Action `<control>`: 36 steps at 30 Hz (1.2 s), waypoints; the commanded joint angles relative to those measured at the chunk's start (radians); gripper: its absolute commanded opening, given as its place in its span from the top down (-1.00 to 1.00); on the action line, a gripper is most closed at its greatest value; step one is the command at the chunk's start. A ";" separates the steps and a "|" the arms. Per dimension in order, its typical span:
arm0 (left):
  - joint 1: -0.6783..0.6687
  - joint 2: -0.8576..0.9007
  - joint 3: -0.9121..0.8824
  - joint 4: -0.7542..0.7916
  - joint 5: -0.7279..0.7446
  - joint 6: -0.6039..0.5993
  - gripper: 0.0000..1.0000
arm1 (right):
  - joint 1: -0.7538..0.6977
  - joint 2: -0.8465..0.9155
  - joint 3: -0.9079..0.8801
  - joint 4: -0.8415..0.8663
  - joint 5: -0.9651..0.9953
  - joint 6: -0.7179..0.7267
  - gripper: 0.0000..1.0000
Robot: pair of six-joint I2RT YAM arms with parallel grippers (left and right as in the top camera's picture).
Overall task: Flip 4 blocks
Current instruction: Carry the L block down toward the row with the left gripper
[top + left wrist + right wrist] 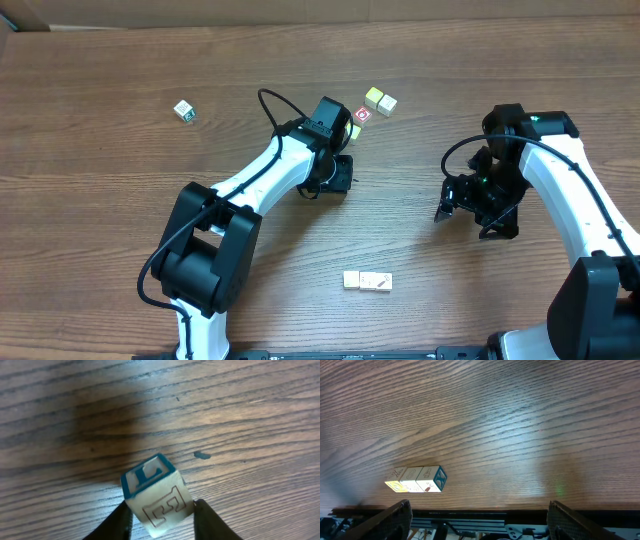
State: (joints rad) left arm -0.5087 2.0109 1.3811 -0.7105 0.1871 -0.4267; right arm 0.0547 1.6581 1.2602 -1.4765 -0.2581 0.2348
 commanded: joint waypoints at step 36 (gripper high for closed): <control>0.006 0.024 0.019 0.003 -0.116 -0.049 0.92 | 0.002 0.001 0.009 -0.004 -0.006 -0.004 -0.75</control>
State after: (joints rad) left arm -0.5083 2.0148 1.3849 -0.7101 0.0879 -0.5114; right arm 0.0547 1.6581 1.2602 -1.4822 -0.2584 0.2348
